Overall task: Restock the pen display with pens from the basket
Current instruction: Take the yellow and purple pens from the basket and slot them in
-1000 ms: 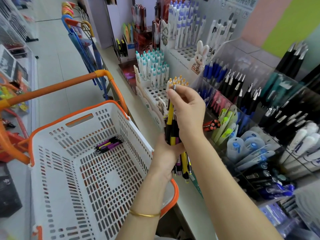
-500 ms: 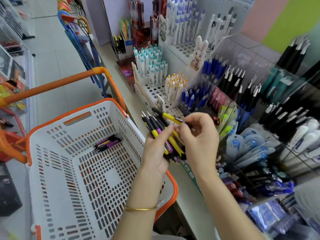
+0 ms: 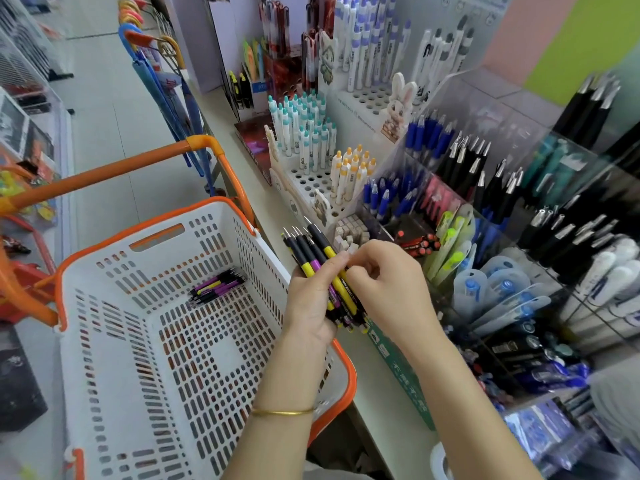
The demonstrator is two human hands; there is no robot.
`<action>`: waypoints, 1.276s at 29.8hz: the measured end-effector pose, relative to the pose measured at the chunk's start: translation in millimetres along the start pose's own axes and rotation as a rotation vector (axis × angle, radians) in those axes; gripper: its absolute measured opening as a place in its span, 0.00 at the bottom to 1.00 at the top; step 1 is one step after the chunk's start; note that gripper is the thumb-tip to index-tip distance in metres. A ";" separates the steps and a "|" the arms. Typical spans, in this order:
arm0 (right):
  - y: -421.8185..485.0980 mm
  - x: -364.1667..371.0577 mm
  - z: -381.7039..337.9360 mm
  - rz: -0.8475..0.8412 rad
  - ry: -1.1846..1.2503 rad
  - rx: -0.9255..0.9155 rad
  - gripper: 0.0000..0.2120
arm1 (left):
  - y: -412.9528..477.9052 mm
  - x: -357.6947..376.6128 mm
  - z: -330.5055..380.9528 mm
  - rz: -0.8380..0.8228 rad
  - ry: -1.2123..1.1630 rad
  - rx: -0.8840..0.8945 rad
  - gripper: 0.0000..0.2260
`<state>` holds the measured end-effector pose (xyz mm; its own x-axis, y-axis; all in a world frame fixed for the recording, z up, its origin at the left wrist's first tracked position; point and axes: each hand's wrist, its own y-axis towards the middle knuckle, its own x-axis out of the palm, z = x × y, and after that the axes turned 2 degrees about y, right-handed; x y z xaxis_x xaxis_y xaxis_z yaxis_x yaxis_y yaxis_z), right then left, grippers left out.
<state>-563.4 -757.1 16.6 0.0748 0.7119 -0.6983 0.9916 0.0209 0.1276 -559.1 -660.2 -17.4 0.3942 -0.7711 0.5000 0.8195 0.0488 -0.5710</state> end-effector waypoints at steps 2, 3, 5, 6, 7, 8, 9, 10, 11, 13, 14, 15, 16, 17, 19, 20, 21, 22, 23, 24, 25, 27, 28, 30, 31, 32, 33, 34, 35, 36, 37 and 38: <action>6.2 -0.2 2.0 0.040 -0.001 0.016 0.05 | 3.0 -0.4 -3.1 0.025 0.078 0.044 0.25; 10.4 -0.6 0.8 0.066 0.009 0.016 0.07 | 4.4 -0.1 -4.9 0.037 0.137 0.083 0.24; 21.1 -1.3 -5.5 0.095 0.048 -0.010 0.10 | 4.4 2.9 -8.7 0.040 0.236 0.163 0.20; 27.6 -1.4 -9.6 0.094 0.062 -0.040 0.11 | 1.9 5.6 -9.5 0.020 0.265 0.189 0.18; 34.0 -1.2 -13.5 0.081 0.063 -0.073 0.12 | -0.5 7.9 -10.5 0.006 0.301 0.208 0.16; 40.1 -0.5 -17.0 0.055 0.051 -0.097 0.12 | -2.6 10.0 -11.6 0.003 0.357 0.237 0.15; 45.4 0.3 -19.7 0.020 0.026 -0.107 0.11 | -4.5 11.4 -12.4 0.014 0.430 0.280 0.15; 49.9 1.2 -21.3 -0.020 -0.014 -0.112 0.10 | -6.5 12.9 -12.9 0.015 0.493 0.326 0.15; 53.4 2.1 -22.1 -0.058 -0.059 -0.117 0.08 | -8.6 13.9 -12.5 0.013 0.529 0.360 0.15; 57.0 2.9 -22.6 -0.110 -0.115 -0.129 0.06 | -12.1 15.3 -11.7 -0.021 0.549 0.393 0.15; 57.9 2.9 -22.7 -0.121 -0.120 -0.127 0.04 | -12.9 15.1 -11.6 -0.041 0.563 0.396 0.14; 58.6 2.8 -22.7 -0.126 -0.121 -0.122 0.03 | -14.1 14.7 -11.2 -0.052 0.574 0.392 0.14; 59.0 2.5 -23.1 -0.129 -0.124 -0.117 0.03 | -15.2 14.5 -10.8 -0.059 0.578 0.392 0.15; 59.2 2.4 -23.4 -0.132 -0.130 -0.114 0.02 | -14.8 13.6 -11.6 -0.056 0.574 0.393 0.16; 59.5 0.6 -25.4 -0.142 -0.124 -0.103 0.03 | -16.5 14.6 -10.8 -0.068 0.582 0.404 0.17; 59.7 -1.3 -26.7 -0.152 -0.098 -0.086 0.03 | -17.1 15.6 -10.9 -0.080 0.594 0.405 0.17; 60.2 -3.8 -28.1 -0.164 -0.052 -0.062 0.04 | -17.7 17.0 -10.5 -0.098 0.601 0.399 0.17; 60.7 -6.7 -29.3 -0.178 0.002 -0.033 0.04 | -19.1 19.0 -10.0 -0.124 0.608 0.388 0.17; 61.5 -9.4 -30.8 -0.188 0.047 -0.004 0.04 | -21.8 21.2 -7.8 -0.151 0.607 0.370 0.16; 62.3 -11.7 -32.1 -0.193 0.079 0.021 0.05 | -23.1 21.9 -6.5 -0.175 0.598 0.361 0.15; 63.1 -13.1 -32.7 -0.193 0.098 0.039 0.06 | -22.4 21.3 -6.6 -0.185 0.588 0.359 0.15; 65.5 -13.8 -33.6 -0.159 0.141 0.051 0.09 | -18.9 19.4 -8.2 -0.174 0.578 0.343 0.12; 67.1 -14.1 -34.4 -0.122 0.180 0.058 0.10 | -16.3 18.4 -11.2 -0.157 0.573 0.327 0.10; 73.1 -17.2 -35.8 -0.011 0.285 0.083 0.09 | -15.2 17.0 -17.6 -0.134 0.569 0.303 0.14; 77.3 -20.7 -36.7 0.060 0.339 0.085 0.08 | -17.4 16.4 -18.8 -0.130 0.557 0.285 0.17; 81.5 -24.9 -37.6 0.135 0.379 0.078 0.06 | -16.9 14.7 -21.7 -0.132 0.542 0.263 0.18; 85.1 -28.7 -38.3 0.213 0.399 0.061 0.05 | -15.7 12.9 -22.8 -0.141 0.526 0.240 0.16; 87.4 -31.3 -37.3 0.289 0.408 0.044 0.05 | -14.4 11.5 -23.0 -0.138 0.507 0.216 0.15; 87.0 -32.4 -35.9 0.356 0.420 0.033 0.04 | -12.6 10.3 -22.2 -0.121 0.495 0.198 0.14; 84.4 -31.5 -34.0 0.411 0.439 0.031 0.05 | -8.5 8.9 -22.3 -0.102 0.473 0.179 0.15; 79.3 -29.0 -31.9 0.453 0.462 0.036 0.06 | -5.2 8.6 -21.5 -0.088 0.449 0.151 0.18; 72.5 -25.3 -29.4 0.485 0.484 0.041 0.07 | -3.5 9.0 -19.8 -0.086 0.400 0.113 0.19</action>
<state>-496.5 -752.9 64.2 0.4655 0.8678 -0.1741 0.8618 -0.3996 0.3125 -566.6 -679.9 -23.8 0.1482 -0.9600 0.2377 0.8915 0.0256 -0.4522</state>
